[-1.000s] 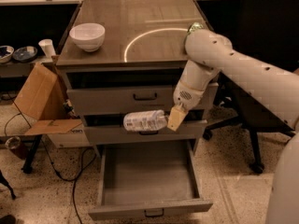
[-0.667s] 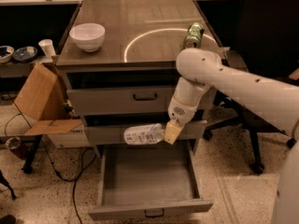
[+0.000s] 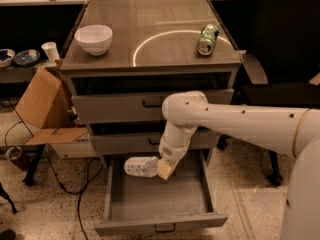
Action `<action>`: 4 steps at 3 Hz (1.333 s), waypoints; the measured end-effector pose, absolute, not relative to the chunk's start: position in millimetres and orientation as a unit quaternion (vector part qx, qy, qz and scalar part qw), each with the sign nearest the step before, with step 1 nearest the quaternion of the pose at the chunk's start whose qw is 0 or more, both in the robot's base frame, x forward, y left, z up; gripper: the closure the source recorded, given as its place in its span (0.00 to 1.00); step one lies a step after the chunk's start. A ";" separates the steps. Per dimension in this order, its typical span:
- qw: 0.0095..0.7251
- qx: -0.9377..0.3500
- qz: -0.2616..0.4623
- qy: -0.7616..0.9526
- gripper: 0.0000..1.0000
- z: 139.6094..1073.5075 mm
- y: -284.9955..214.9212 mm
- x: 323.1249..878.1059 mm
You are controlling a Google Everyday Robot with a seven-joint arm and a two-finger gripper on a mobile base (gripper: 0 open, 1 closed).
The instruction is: Place blue plastic bottle into bottom drawer
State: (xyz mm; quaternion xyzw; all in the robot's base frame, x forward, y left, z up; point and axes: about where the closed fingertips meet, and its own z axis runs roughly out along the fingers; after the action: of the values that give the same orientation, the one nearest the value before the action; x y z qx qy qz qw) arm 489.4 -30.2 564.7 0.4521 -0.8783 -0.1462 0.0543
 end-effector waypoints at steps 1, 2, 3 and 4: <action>0.060 0.419 -0.129 -0.897 1.00 508.8 -15.0 468.9; 0.074 0.384 -0.110 -0.914 1.00 461.7 6.6 467.8; 0.093 0.356 -0.108 -0.924 1.00 422.2 38.8 468.3; 0.117 0.344 -0.111 -0.925 1.00 391.0 68.4 464.2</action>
Offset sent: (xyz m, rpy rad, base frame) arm -0.0192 0.0720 -0.1602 -0.1734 0.0372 -0.2510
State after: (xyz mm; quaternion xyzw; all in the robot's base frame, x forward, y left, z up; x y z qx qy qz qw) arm 464.2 68.4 391.0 0.3440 -0.9251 -0.1108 0.1166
